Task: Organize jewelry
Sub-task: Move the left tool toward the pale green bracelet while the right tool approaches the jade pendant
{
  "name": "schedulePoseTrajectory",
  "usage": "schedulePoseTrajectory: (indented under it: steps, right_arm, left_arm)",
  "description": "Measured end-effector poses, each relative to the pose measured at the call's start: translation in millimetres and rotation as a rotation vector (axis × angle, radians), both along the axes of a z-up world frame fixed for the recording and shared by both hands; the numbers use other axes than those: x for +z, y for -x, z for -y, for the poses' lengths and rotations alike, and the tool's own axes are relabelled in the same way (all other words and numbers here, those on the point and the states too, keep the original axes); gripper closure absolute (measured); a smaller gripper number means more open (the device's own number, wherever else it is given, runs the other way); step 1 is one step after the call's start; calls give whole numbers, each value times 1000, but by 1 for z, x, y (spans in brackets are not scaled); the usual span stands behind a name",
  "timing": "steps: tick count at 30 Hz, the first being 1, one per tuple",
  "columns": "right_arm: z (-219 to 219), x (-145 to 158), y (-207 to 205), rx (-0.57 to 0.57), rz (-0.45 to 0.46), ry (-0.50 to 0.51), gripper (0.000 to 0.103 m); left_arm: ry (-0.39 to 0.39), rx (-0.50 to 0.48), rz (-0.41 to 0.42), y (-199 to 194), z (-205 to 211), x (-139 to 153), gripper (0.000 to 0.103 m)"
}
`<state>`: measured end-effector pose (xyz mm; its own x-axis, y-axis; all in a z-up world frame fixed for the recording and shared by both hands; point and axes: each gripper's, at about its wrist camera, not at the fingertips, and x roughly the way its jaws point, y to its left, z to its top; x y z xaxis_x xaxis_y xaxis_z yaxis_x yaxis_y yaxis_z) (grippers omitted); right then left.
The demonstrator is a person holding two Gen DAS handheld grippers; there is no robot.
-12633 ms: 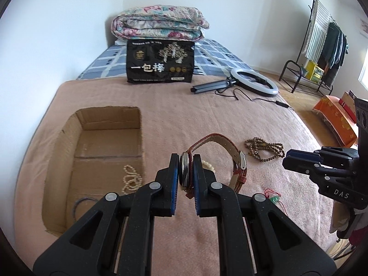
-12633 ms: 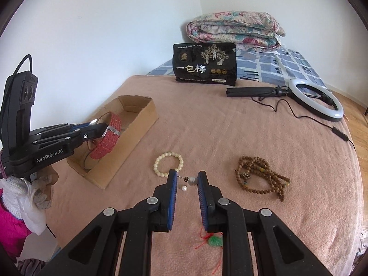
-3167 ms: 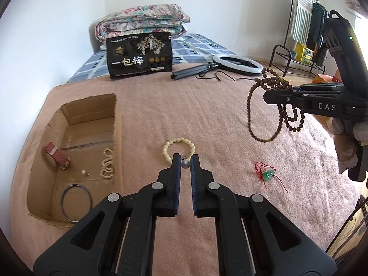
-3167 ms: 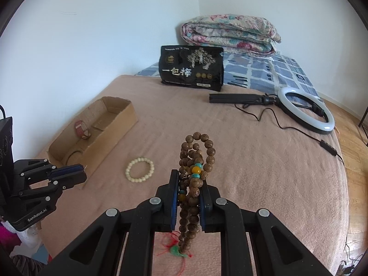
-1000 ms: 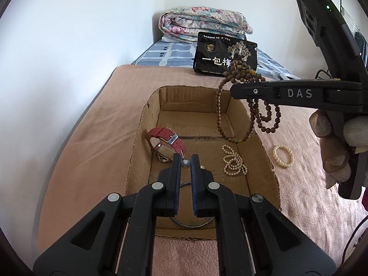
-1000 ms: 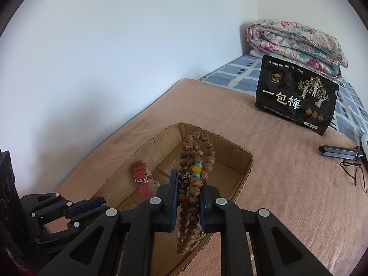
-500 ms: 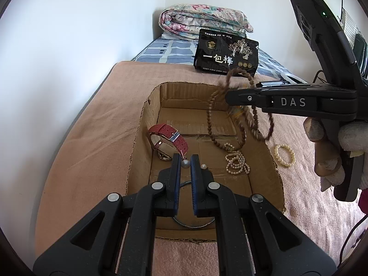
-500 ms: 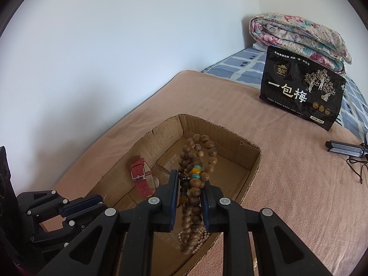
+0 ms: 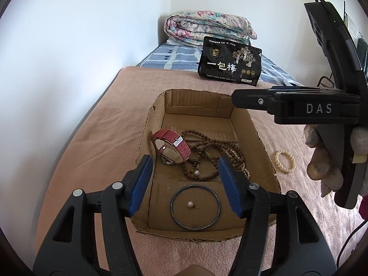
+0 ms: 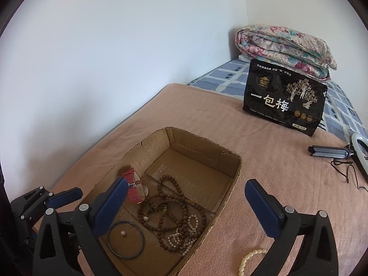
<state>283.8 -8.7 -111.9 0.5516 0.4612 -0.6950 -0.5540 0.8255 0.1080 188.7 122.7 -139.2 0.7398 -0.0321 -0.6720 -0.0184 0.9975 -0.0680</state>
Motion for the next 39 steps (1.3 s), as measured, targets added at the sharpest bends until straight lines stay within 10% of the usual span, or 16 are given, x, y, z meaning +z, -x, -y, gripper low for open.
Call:
schedulePoseTrajectory:
  steps: [39]
  right_arm:
    - [101,40,65,-132,68,15,0]
  left_arm:
    - [-41,-62,82,46,55,52,42]
